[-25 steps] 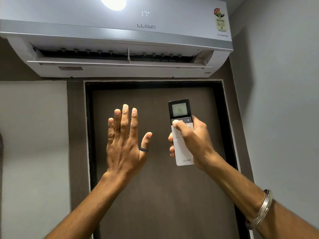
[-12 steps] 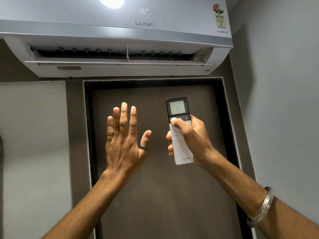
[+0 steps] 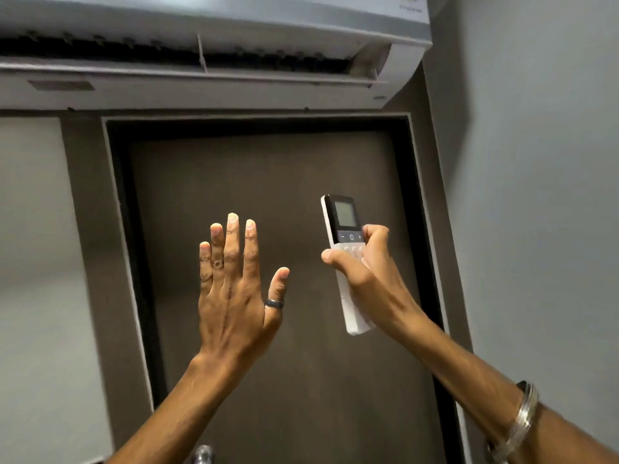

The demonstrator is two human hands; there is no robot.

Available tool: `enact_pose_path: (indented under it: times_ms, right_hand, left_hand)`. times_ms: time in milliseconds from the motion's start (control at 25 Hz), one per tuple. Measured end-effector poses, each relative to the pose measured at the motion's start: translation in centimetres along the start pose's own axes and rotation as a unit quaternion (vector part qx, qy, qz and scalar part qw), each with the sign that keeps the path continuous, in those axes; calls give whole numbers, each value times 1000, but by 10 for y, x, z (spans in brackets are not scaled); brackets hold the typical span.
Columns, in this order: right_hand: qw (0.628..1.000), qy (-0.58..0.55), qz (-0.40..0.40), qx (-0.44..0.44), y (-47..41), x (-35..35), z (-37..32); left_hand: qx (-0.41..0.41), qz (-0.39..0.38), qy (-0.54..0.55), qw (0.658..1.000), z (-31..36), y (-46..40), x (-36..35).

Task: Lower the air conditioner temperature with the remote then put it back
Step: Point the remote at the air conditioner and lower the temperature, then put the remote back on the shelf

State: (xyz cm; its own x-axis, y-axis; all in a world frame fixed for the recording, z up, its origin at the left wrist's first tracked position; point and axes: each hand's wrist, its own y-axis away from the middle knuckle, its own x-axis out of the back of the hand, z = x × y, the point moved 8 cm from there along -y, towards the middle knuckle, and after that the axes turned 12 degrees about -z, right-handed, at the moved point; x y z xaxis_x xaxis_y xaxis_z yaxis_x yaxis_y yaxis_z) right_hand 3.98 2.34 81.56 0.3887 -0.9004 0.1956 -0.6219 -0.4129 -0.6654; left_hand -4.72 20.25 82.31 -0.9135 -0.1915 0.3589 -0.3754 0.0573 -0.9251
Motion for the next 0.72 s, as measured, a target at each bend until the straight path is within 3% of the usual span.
enact_pose_path:
  times_ms: [160, 280, 520, 720]
  right_hand:
    - [979, 23, -5, -200, 99, 2, 140]
    - [922, -16, 55, -383, 225, 10, 260]
    - [752, -71, 176, -631, 463, 62, 440]
    - [596, -64, 311, -738, 638, 91, 580]
  left_hand:
    - [-7, -144, 84, 986, 42, 125, -99]
    - [-20, -333, 152, 931, 101, 262, -170]
    - [-77, -583, 249, 769, 237, 485, -257]
    - [-139, -675, 264, 675, 327, 639, -324]
